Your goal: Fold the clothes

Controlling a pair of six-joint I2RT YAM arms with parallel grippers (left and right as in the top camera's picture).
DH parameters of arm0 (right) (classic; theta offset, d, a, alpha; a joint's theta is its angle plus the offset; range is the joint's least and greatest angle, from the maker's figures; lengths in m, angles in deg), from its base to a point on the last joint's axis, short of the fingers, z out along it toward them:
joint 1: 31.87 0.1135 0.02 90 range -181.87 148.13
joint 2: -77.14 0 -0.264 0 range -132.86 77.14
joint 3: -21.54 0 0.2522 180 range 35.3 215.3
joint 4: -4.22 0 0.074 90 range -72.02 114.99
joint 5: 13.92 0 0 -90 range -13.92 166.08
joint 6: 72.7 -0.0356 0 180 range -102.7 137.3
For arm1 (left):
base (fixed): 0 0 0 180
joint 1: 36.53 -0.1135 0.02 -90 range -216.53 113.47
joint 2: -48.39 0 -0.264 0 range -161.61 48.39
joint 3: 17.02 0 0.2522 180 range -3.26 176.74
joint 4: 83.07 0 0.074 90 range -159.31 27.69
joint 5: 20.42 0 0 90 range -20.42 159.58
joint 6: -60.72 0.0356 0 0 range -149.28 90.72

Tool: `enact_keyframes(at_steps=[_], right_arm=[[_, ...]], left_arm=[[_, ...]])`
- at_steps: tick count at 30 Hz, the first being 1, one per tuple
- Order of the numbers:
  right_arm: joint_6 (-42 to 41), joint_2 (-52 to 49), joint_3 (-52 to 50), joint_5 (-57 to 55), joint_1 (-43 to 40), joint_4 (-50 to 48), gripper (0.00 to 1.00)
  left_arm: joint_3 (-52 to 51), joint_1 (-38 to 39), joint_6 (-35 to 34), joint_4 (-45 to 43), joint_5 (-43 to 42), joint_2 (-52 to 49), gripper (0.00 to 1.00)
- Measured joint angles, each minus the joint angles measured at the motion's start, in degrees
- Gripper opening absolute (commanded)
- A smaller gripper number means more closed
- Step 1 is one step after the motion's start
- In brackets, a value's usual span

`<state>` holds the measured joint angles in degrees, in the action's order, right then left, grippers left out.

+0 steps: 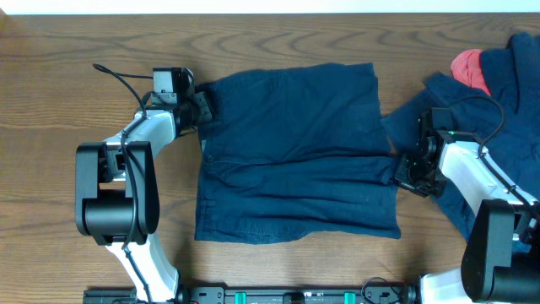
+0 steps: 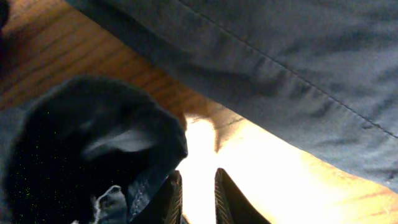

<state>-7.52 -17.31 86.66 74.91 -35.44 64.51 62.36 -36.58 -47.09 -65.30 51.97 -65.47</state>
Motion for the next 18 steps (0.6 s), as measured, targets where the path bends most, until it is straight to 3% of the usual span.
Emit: enact_keyframes(at_steps=[7,12,18], right_arm=[[1.3,0.0,0.5,0.4,0.0,-1.2,0.19],[2.7,1.1,5.4,0.4,0.0,2.0,0.2],[3.5,9.6,10.2,0.5,0.0,6.5,0.22]], left_arm=[[5.3,-1.5,0.0,10.5,0.6,0.0,0.45],[8.2,-3.2,1.5,25.5,1.2,4.3,0.58],[9.0,-3.5,1.6,47.9,1.4,16.9,0.62]])
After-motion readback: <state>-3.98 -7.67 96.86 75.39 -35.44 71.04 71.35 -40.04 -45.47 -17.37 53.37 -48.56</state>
